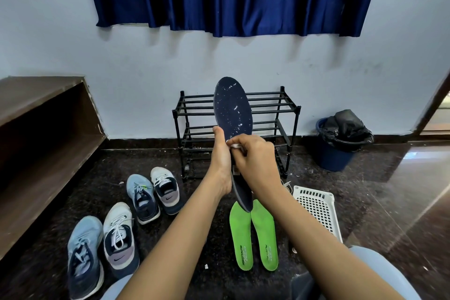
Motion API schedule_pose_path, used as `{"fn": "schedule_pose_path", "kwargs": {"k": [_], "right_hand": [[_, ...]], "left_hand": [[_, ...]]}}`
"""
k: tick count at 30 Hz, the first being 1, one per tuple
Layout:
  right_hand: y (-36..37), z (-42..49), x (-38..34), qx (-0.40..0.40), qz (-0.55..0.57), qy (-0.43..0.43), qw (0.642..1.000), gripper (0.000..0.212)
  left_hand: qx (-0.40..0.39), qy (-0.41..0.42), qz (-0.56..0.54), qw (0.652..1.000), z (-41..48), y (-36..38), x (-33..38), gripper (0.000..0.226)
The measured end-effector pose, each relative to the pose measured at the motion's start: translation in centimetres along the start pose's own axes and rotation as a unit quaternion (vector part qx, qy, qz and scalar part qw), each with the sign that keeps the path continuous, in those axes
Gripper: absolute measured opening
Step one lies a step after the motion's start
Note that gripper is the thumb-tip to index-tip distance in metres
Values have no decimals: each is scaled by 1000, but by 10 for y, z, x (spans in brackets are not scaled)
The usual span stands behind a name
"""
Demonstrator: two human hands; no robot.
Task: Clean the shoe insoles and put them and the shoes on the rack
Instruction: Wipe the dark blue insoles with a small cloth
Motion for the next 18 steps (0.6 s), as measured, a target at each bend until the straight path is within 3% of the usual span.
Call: {"fn": "schedule_pose_path", "kwargs": {"k": [5,12,18], "right_hand": [[-3,0,6,25,8,24,999,19],[9,-12,-6,1,13,-3,1000,24],[-2,2,2,21,-11,2,1000,22]], "left_hand": [[-16,-18,1,1000,1,4,-8,73],[13,13,11,1000,7,-9,7,89],[-2,13,6,1000,4,1,-1,71]]}}
Point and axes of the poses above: each hand's wrist, its own z-axis towards the middle knuckle, its own y-axis out of the palm, x = y × z, the point moved 7 cm from there along z, towards the middle knuckle, and after that the axes turned 7 degrees about -y, right-handed, at the moved point
